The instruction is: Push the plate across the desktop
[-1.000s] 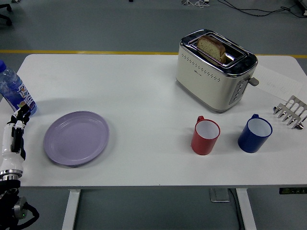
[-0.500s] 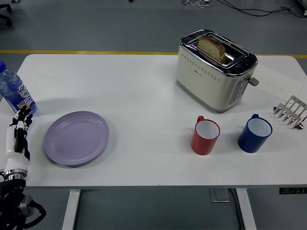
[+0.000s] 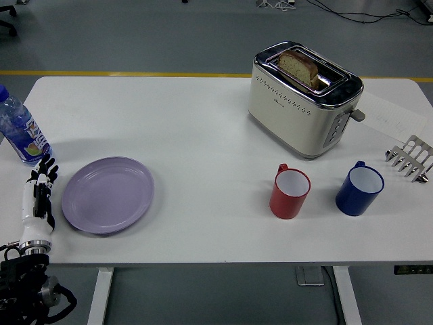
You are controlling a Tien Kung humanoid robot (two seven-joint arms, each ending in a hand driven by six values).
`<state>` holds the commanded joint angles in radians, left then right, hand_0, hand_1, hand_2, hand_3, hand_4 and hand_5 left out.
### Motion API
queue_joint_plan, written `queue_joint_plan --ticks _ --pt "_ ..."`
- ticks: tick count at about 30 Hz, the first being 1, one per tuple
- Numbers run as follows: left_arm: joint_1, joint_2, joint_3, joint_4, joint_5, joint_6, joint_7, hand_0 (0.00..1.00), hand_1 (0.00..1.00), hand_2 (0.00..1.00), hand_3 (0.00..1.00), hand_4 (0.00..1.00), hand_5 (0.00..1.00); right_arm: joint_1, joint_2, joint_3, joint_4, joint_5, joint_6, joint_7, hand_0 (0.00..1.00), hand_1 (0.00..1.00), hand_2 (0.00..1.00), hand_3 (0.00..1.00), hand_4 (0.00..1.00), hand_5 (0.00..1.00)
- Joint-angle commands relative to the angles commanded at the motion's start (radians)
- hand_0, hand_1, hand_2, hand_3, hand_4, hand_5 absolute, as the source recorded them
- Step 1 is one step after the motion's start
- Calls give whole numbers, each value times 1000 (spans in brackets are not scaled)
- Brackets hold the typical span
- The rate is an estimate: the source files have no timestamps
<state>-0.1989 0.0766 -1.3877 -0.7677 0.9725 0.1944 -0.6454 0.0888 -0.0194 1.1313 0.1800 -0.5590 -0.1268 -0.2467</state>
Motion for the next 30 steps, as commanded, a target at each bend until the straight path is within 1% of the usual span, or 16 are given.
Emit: queue_joint_plan --ticks 10,22,30 --pt "-6 -12 30 3 -18 13 0 892 898 926 884 486 998 2 1 -5 0 7 -1 1 520 481 584 553 245 364" --pt "-9 -24 60 -18 -24 20 0 889 893 924 883 484 998 2 1 -2 0 1 0 0 520 481 584 553 244 363" --pt "-17 -32 98 -27 -39 24 0 888 893 922 878 479 998 2 0 -1 0 0 1 0 520 481 584 553 244 364"
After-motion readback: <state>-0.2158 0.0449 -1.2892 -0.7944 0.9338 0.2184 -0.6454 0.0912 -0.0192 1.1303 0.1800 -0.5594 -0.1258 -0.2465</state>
